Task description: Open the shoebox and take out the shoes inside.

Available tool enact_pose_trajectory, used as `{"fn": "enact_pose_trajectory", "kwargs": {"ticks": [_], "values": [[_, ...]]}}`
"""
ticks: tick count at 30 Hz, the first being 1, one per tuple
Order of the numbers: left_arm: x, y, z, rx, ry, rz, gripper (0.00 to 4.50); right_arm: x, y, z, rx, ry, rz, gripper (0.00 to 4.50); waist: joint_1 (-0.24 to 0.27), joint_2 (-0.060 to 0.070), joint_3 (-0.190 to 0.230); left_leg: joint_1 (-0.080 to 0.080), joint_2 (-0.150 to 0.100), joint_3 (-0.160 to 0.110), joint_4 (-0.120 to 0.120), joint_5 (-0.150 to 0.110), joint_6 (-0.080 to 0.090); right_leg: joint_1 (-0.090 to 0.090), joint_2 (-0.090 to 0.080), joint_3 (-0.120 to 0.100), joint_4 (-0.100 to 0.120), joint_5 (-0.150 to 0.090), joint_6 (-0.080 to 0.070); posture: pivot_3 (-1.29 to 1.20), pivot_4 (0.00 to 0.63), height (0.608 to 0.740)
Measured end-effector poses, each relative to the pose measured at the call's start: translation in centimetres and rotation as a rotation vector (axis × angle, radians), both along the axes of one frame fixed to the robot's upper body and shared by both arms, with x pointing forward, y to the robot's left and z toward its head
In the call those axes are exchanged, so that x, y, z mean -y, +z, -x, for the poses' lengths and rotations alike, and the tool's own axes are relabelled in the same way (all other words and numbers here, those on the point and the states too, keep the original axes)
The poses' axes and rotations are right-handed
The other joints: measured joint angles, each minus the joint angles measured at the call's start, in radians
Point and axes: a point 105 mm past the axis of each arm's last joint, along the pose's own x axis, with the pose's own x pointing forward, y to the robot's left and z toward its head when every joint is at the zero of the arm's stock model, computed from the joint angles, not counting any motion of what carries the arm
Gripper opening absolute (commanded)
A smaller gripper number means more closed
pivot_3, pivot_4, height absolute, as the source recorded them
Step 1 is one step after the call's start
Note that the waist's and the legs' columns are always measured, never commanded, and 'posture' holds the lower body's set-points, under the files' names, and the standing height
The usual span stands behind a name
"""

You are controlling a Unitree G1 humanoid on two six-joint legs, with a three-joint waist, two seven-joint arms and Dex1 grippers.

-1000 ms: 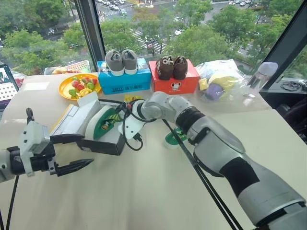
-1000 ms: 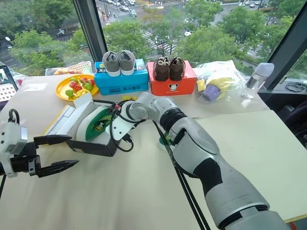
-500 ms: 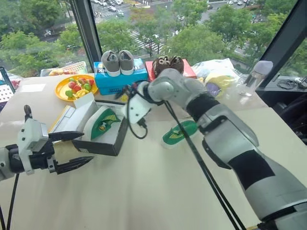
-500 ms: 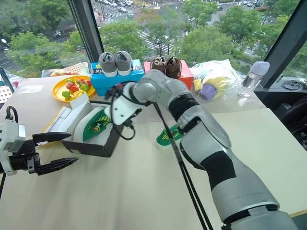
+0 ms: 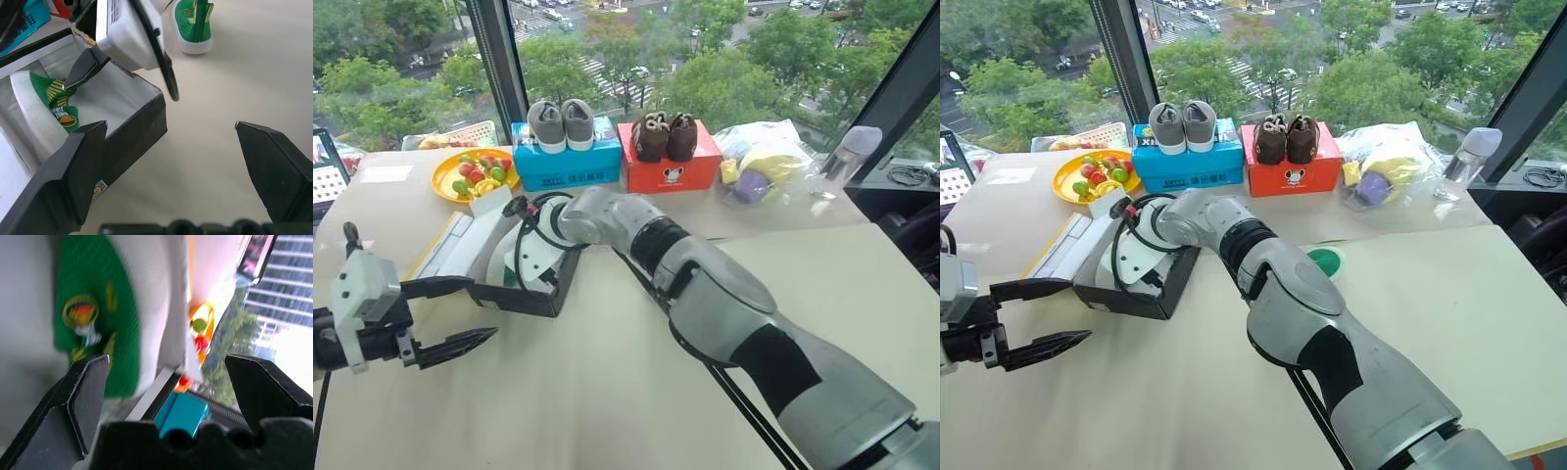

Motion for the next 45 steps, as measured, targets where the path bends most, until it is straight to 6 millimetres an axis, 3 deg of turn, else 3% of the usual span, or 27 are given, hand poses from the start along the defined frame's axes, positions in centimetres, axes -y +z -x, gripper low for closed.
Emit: {"fn": "enact_pose_trajectory", "kwargs": {"ticks": [9, 15, 20, 24, 30, 35, 41, 45], "values": [[0.2, 0.3, 1.1, -0.012, 0.029, 0.003, 4.50, 1.4, -4.6, -0.1, -0.024, -0.008, 0.108, 4.47, -0.006, 0.001, 0.000, 0.011, 0.000, 0.000, 0.000, 0.000, -0.001, 0.009, 0.000, 0.001, -0.001, 0.000, 0.000, 0.00, 0.150, 0.731], [0.6, 0.5, 0.6, -0.002, 0.011, 0.016, 4.50, 1.4, -4.6, 0.2, -0.091, -0.008, 0.087, 4.47, -0.005, 0.001, 0.000, 0.015, 0.000, -0.001, 0.000, 0.001, -0.002, 0.011, 0.002, 0.001, 0.001, 0.001, -0.002, 0.00, 0.150, 0.731], [1.4, 0.4, -0.7, -0.005, -0.039, 0.034, 4.50, 1.0, -4.6, 1.9, -0.196, 0.081, 0.099, 4.47, -0.002, 0.000, 0.000, 0.015, 0.000, -0.001, 0.000, 0.001, -0.002, 0.011, 0.002, 0.002, 0.001, 0.001, -0.003, 0.00, 0.150, 0.731], [1.9, 0.4, -1.7, 0.001, -0.073, 0.038, 4.50, 1.8, -4.7, 2.6, -0.283, 0.117, 0.135, 4.47, 0.001, -0.001, -0.001, 0.014, 0.000, -0.001, 0.000, 0.001, -0.001, 0.011, 0.002, 0.001, -0.001, 0.001, -0.003, 0.00, 0.150, 0.731], [2.4, -0.2, -3.0, -0.015, -0.119, 0.048, 4.50, 8.0, -4.4, 1.9, -0.491, 0.077, 0.250, 4.47, 0.022, -0.002, -0.001, 0.009, 0.000, -0.001, 0.001, -0.001, 0.001, 0.011, 0.002, 0.002, -0.001, 0.002, 0.000, 0.00, 0.150, 0.731], [2.7, 0.0, -3.7, -0.009, -0.144, 0.049, 4.50, 11.4, -5.0, 2.1, -0.537, 0.074, 0.312, 4.47, 0.020, -0.003, -0.002, 0.008, 0.001, -0.001, 0.001, -0.001, 0.001, 0.010, 0.003, 0.002, -0.001, 0.002, 0.000, 0.00, 0.150, 0.731], [2.9, -0.2, -4.3, -0.012, -0.169, 0.052, 4.50, 13.7, -5.5, 2.4, -0.559, 0.047, 0.338, 4.47, 0.022, -0.003, -0.001, 0.008, 0.000, -0.001, 0.002, -0.001, 0.001, 0.010, 0.003, 0.002, -0.001, 0.002, 0.000, 0.00, 0.150, 0.731], [2.8, -0.4, -4.5, -0.017, -0.170, 0.049, 4.50, 13.7, -3.9, 3.1, -0.556, 0.060, 0.325, 4.47, 0.025, -0.002, -0.001, 0.008, 0.000, -0.001, 0.002, -0.001, 0.001, 0.010, 0.003, 0.002, -0.001, 0.002, 0.000, 0.00, 0.150, 0.731]]}}
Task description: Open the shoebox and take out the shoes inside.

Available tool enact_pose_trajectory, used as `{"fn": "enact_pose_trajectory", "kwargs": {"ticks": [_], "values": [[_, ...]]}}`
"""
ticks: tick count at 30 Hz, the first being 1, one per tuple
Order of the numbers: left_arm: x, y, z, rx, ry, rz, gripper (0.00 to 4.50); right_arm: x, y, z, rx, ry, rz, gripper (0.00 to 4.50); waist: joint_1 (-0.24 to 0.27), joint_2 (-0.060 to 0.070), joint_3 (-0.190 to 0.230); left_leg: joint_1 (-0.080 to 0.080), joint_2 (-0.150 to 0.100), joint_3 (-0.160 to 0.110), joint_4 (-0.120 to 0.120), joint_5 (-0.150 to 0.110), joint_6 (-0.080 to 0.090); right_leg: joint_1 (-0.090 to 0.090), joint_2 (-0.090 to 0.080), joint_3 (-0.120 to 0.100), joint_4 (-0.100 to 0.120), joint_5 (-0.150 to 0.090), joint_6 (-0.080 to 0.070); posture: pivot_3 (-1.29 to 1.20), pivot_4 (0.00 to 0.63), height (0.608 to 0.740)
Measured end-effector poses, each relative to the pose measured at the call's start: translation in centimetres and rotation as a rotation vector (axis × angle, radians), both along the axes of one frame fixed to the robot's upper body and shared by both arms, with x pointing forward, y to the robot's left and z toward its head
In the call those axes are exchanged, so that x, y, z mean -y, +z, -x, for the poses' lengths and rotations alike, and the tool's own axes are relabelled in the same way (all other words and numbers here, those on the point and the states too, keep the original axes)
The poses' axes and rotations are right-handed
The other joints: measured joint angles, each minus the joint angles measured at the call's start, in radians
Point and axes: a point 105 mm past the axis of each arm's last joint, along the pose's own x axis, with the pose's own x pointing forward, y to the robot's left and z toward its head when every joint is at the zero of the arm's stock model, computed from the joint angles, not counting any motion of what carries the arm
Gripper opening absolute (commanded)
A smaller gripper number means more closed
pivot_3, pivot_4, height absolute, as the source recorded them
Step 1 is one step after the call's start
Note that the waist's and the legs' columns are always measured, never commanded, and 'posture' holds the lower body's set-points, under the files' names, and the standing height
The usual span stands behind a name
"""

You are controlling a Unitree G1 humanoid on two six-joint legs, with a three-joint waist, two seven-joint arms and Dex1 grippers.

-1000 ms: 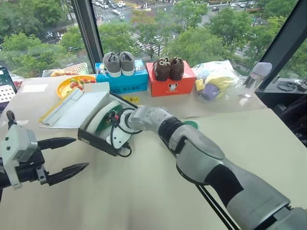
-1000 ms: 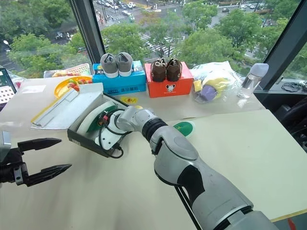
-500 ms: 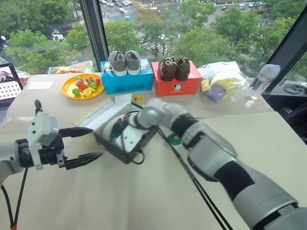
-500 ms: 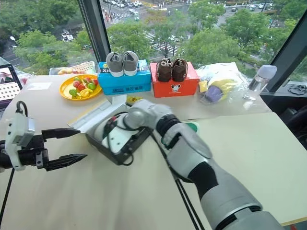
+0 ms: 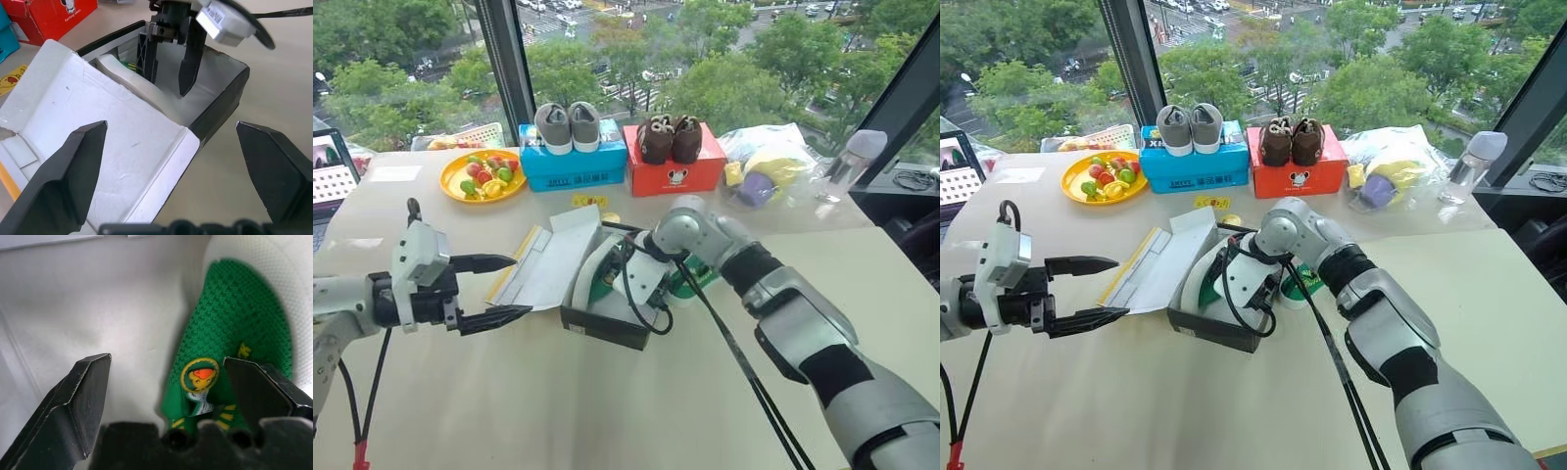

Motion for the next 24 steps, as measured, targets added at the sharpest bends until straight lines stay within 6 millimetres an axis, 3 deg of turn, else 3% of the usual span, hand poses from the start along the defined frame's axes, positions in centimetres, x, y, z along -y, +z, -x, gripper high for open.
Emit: {"fn": "enact_pose_trajectory", "kwargs": {"ticks": [8, 12, 15, 19, 24], "values": [[0.1, 0.0, -0.3, 0.011, -0.017, -0.011, 4.50, -1.0, 4.8, 0.6, 0.038, 0.012, -0.095, 4.47, 0.000, 0.000, 0.000, 0.002, 0.000, 0.000, 0.000, 0.000, 0.000, 0.000, 0.000, 0.001, 0.000, 0.000, 0.000, 0.00, 0.150, 0.731], [-0.1, -0.2, -0.4, 0.004, -0.014, -0.006, 4.50, -1.6, 6.4, -0.8, 0.094, -0.035, -0.140, 4.47, -0.001, 0.000, 0.000, 0.002, 0.000, 0.001, 0.000, 0.000, 0.000, 0.000, 0.000, 0.001, 0.000, 0.000, 0.000, 0.00, 0.150, 0.731], [-0.1, -0.2, -0.4, 0.007, -0.016, -0.006, 4.50, -1.9, 5.6, -1.8, 0.106, -0.064, -0.147, 4.47, -0.001, 0.000, 0.000, 0.003, 0.000, 0.001, 0.000, 0.000, 0.000, 0.000, 0.000, 0.002, 0.000, 0.000, 0.000, 0.00, 0.150, 0.731], [-0.2, -0.5, -0.3, -0.003, -0.013, -0.006, 4.50, -2.1, 2.4, -3.2, 0.130, -0.109, -0.084, 4.47, -0.004, 0.000, 0.000, 0.001, 0.000, 0.002, 0.000, 0.000, -0.001, -0.002, 0.000, 0.002, 0.001, 0.000, 0.000, 0.00, 0.150, 0.731], [-0.4, -0.8, 0.0, -0.017, -0.003, -0.007, 4.50, -2.5, 1.9, -3.2, 0.158, -0.074, -0.080, 4.47, -0.004, 0.000, 0.000, 0.001, 0.000, 0.001, 0.000, 0.000, -0.001, -0.001, 0.000, 0.002, 0.001, 0.000, 0.000, 0.00, 0.150, 0.731]]}}
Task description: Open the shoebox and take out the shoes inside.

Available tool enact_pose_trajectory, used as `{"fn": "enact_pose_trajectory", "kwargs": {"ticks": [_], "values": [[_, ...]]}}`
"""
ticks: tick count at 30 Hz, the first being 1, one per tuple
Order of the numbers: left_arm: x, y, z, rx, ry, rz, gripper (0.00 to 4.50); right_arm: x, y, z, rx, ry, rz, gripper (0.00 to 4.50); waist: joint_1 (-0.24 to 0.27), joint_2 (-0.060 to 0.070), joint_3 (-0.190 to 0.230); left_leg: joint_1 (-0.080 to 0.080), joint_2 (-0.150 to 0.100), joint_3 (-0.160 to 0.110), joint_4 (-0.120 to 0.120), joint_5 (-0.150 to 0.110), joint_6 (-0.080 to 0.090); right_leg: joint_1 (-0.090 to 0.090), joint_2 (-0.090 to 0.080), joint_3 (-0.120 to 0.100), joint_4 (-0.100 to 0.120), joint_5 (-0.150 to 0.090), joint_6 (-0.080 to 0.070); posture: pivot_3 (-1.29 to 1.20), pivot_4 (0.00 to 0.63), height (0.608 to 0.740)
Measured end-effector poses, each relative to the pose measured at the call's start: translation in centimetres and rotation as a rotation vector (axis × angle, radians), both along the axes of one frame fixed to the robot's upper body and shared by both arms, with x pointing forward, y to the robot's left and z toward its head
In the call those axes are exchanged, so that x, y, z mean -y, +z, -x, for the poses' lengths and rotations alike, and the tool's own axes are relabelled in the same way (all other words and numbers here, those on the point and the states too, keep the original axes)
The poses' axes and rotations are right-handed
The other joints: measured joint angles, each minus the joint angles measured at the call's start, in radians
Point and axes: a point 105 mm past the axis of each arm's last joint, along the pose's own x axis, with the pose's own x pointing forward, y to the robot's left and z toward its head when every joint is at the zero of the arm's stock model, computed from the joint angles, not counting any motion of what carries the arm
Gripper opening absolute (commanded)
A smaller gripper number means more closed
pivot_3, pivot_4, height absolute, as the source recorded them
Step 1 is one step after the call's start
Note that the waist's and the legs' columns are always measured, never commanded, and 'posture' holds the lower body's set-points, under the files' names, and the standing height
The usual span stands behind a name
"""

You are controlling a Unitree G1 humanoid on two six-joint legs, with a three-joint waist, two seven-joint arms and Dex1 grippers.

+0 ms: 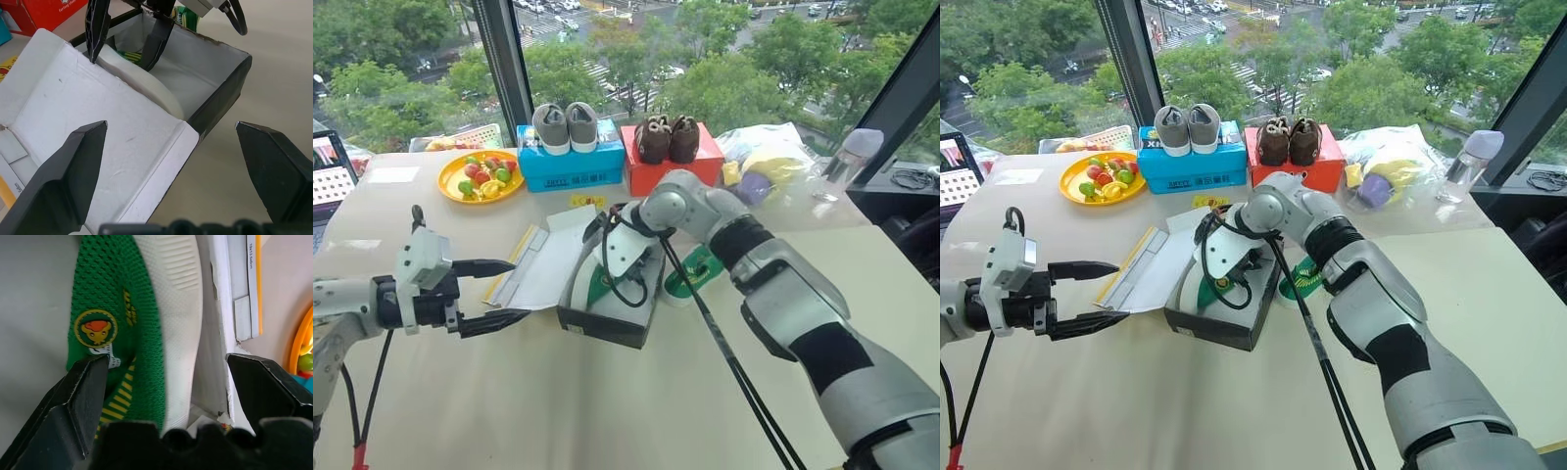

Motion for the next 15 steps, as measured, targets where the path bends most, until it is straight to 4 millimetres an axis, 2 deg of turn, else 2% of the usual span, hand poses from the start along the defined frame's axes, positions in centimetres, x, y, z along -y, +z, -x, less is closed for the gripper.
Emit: {"fn": "enact_pose_trajectory", "kwargs": {"ticks": [3, 6, 11, 14, 15], "values": [[-0.15, 0.12, 0.25, 0.009, 0.009, -0.005, 4.50, 0.09, -0.27, 0.03, 0.002, 0.010, 0.004, 4.47, 0.000, 0.000, 0.000, 0.001, 0.000, 0.000, 0.000, 0.000, 0.000, 0.001, 0.000, 0.000, 0.000, 0.000, 0.000, 0.00, 0.150, 0.731], [-0.26, 0.16, 0.27, 0.013, 0.017, -0.006, 4.50, 0.23, -0.47, 0.14, -0.005, 0.017, 0.002, 3.84, 0.000, 0.000, 0.000, 0.003, 0.000, 0.000, 0.000, 0.000, 0.000, 0.002, 0.000, 0.001, -0.001, 0.000, 0.000, 0.00, 0.150, 0.731], [-0.28, 0.19, 0.23, 0.016, 0.021, -0.006, 4.50, 0.34, -0.34, 0.40, -0.024, 0.029, -0.015, 2.26, -0.001, 0.000, 0.000, 0.006, 0.000, 0.000, 0.000, 0.000, 0.000, 0.003, 0.000, 0.001, 0.000, 0.000, 0.000, 0.00, 0.150, 0.731], [-0.28, 0.22, 0.21, 0.018, 0.021, -0.006, 4.50, 0.36, -0.21, 0.60, -0.027, 0.040, -0.014, 1.09, -0.001, 0.000, 0.000, 0.006, 0.000, 0.000, 0.000, 0.000, 0.000, 0.003, 0.000, 0.001, 0.000, 0.000, 0.000, 0.00, 0.150, 0.731], [-0.27, 0.24, 0.21, 0.019, 0.021, -0.006, 4.50, 0.40, -0.20, 0.63, -0.027, 0.041, -0.016, 0.87, 0.000, 0.000, 0.000, 0.006, 0.000, 0.000, 0.000, 0.000, 0.000, 0.003, 0.000, 0.001, 0.000, 0.000, 0.000, 0.00, 0.150, 0.731]]}}
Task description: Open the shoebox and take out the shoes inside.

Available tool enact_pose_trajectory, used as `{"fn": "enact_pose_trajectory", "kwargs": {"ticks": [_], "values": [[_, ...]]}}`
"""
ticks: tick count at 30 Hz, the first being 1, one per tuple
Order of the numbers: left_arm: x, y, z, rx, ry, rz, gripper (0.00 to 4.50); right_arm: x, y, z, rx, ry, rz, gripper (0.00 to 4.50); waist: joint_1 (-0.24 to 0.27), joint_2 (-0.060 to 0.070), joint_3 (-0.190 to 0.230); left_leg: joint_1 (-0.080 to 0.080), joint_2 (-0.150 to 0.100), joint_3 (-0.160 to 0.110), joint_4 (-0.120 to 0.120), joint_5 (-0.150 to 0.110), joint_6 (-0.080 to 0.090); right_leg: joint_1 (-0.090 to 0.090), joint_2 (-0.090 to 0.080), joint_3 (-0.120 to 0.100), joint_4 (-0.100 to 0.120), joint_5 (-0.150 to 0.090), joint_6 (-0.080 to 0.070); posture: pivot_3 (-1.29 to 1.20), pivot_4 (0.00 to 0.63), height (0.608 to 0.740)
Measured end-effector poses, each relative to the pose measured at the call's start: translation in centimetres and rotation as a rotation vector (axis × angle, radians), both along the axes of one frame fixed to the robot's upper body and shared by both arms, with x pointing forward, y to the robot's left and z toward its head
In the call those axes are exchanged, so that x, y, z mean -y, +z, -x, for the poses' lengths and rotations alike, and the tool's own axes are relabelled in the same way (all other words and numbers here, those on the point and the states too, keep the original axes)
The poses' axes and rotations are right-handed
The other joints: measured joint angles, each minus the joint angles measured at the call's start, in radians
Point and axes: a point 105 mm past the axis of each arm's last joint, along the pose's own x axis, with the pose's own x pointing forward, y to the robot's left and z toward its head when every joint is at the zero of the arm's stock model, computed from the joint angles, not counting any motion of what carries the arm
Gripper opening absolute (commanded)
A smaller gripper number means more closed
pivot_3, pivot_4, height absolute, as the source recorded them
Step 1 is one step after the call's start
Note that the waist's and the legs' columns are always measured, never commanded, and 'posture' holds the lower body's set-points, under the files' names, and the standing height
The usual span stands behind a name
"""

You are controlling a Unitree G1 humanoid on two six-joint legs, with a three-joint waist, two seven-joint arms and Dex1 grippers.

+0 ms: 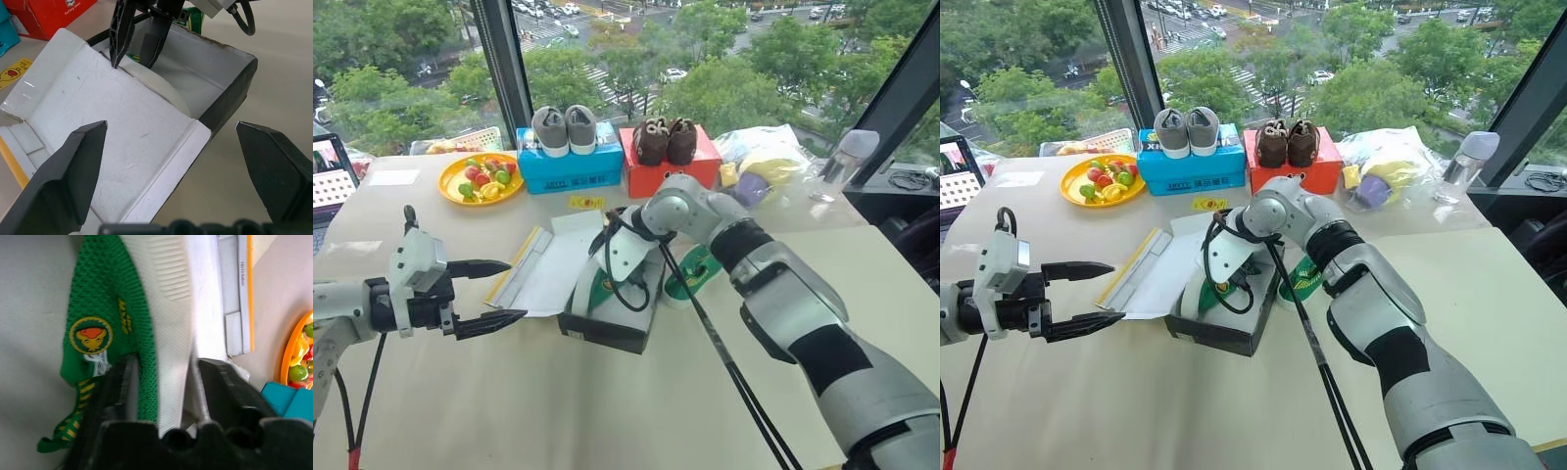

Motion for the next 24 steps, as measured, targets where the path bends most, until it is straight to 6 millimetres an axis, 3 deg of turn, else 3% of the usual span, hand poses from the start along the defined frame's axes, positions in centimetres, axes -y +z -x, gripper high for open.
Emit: {"fn": "enact_pose_trajectory", "kwargs": {"ticks": [2, 5, 24], "values": [[0.00, 0.02, -0.01, 0.001, 0.000, 0.000, 4.50, 0.17, -0.04, 0.01, -0.002, -0.001, -0.002, 0.39, 0.001, 0.000, 0.000, 0.000, 0.000, 0.000, 0.000, 0.000, 0.000, 0.000, 0.000, 0.000, 0.000, 0.000, 0.000, 0.00, 0.150, 0.731], [0.02, 0.08, -0.04, 0.006, -0.002, 0.000, 4.50, 0.15, -0.47, 0.26, -0.014, 0.008, 0.003, 0.04, 0.001, 0.000, 0.000, 0.000, 0.000, 0.000, 0.000, 0.000, 0.000, 0.000, -0.001, 0.000, 0.000, 0.000, 0.000, 0.00, 0.150, 0.731], [-0.24, 0.00, -0.55, 0.025, 0.006, -0.013, 4.50, 1.02, -0.63, 0.81, -0.023, 0.020, -0.014, 0.00, 0.004, 0.000, 0.000, 0.000, 0.000, 0.000, 0.000, -0.001, 0.001, 0.001, -0.001, 0.000, -0.001, 0.000, 0.000, 0.00, 0.150, 0.731]]}}
